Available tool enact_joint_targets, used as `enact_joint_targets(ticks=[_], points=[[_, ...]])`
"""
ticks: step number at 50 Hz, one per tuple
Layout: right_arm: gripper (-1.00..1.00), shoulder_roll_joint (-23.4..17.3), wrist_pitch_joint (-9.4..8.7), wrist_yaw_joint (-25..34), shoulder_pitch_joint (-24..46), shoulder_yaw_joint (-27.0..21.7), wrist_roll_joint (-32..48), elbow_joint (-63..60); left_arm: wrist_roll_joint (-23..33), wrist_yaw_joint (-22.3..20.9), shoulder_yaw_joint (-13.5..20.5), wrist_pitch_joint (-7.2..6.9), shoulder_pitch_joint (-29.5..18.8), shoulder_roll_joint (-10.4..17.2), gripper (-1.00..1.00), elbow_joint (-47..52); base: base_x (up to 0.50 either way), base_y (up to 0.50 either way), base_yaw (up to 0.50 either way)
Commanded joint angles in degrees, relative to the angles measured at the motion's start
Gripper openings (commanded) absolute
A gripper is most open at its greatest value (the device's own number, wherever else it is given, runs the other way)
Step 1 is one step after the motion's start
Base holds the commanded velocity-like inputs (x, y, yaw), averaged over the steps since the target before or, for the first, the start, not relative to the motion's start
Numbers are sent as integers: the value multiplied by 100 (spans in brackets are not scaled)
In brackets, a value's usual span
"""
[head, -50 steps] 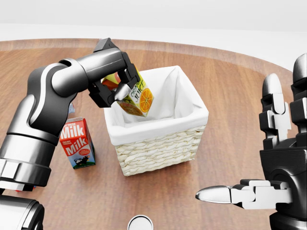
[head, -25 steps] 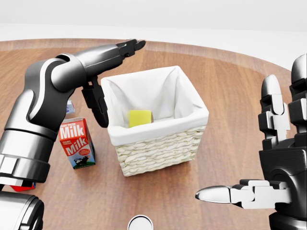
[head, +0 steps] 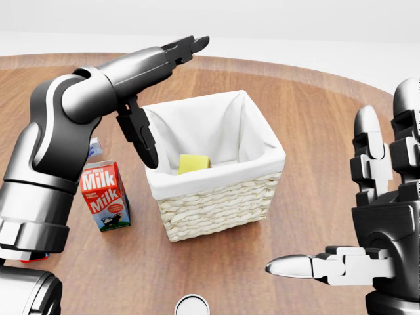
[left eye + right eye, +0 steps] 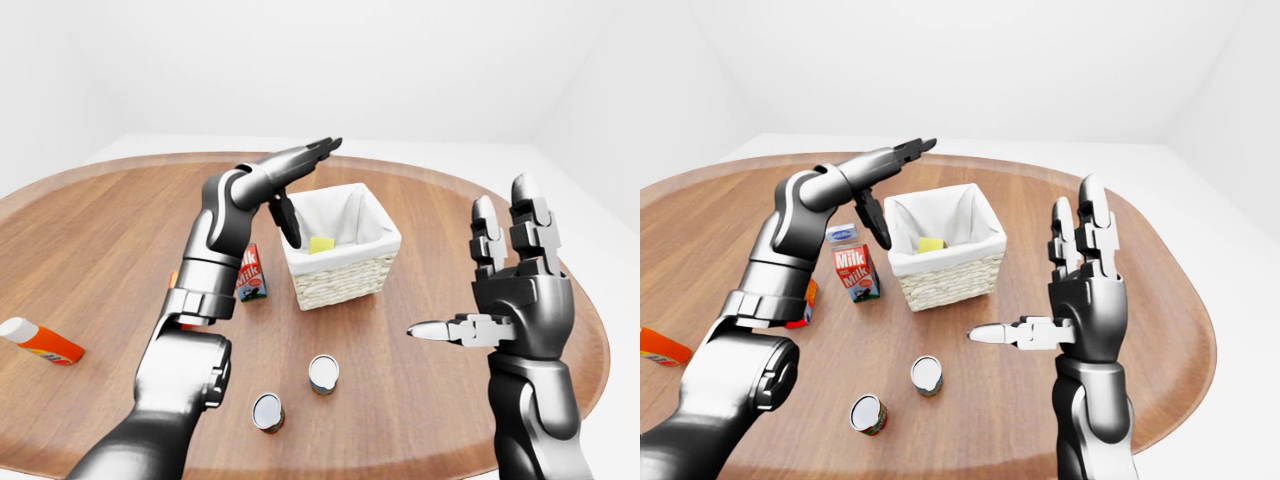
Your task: Pick up the orange juice, and put it in the basket.
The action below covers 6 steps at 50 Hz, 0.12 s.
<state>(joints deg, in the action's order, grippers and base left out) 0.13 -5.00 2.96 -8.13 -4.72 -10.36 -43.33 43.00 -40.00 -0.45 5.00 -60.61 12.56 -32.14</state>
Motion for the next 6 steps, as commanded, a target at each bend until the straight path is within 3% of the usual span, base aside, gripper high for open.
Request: enact_joint_targets(ticks=[1, 5, 6], points=[[100, 2, 0, 7, -19, 19, 25, 59, -852, 0, 139, 0, 514, -193, 100, 778, 0, 0, 0], [100, -1, 0, 6, -6, 33, 54, 110, -1392, 0, 147, 0, 1025, -208, 100, 1296, 0, 0, 0], [100, -2, 0, 4, 2, 40, 67, 127, -1738, 0, 213, 0, 1168, -300, 100, 1563, 0, 0, 0]])
